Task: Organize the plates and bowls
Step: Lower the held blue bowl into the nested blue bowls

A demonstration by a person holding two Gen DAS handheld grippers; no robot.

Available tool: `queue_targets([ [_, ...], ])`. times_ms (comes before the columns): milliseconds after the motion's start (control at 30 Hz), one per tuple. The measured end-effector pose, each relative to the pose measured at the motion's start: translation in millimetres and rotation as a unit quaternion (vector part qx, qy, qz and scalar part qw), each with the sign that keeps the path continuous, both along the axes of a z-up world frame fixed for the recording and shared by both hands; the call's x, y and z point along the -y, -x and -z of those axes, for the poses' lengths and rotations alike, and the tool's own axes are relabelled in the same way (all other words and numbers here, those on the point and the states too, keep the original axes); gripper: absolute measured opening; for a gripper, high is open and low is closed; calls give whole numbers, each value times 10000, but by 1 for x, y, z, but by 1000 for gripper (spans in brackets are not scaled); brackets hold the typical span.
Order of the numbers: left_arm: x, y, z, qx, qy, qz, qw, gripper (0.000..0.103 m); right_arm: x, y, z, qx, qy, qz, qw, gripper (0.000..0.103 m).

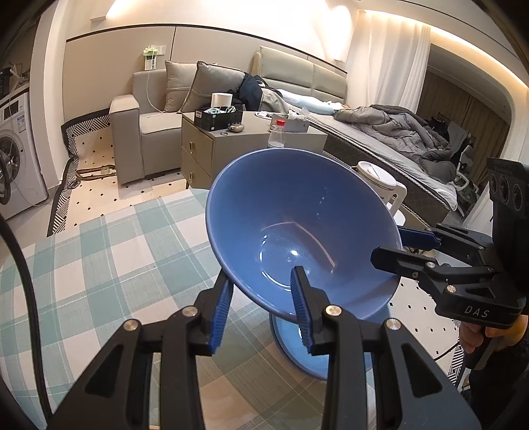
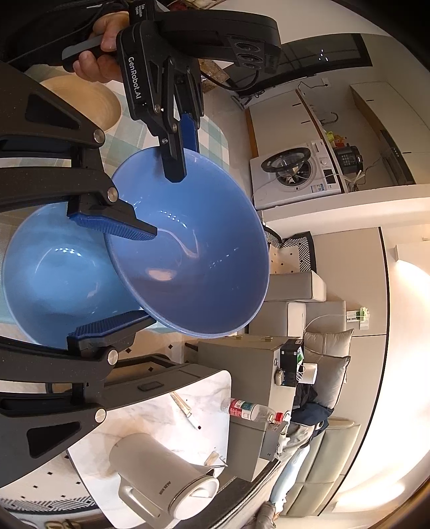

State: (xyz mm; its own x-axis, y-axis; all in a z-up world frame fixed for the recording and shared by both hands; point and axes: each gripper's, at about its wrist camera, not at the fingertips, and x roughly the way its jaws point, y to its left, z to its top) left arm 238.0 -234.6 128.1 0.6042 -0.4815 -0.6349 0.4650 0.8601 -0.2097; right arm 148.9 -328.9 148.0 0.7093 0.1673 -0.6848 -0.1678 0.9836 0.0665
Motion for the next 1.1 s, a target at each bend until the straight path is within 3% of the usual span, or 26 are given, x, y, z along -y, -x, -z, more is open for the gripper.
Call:
queue_targets([
  [1100,26,26,28,-307,-158,444,9984,34,11,51,20,-148,-157,367,9991,46],
])
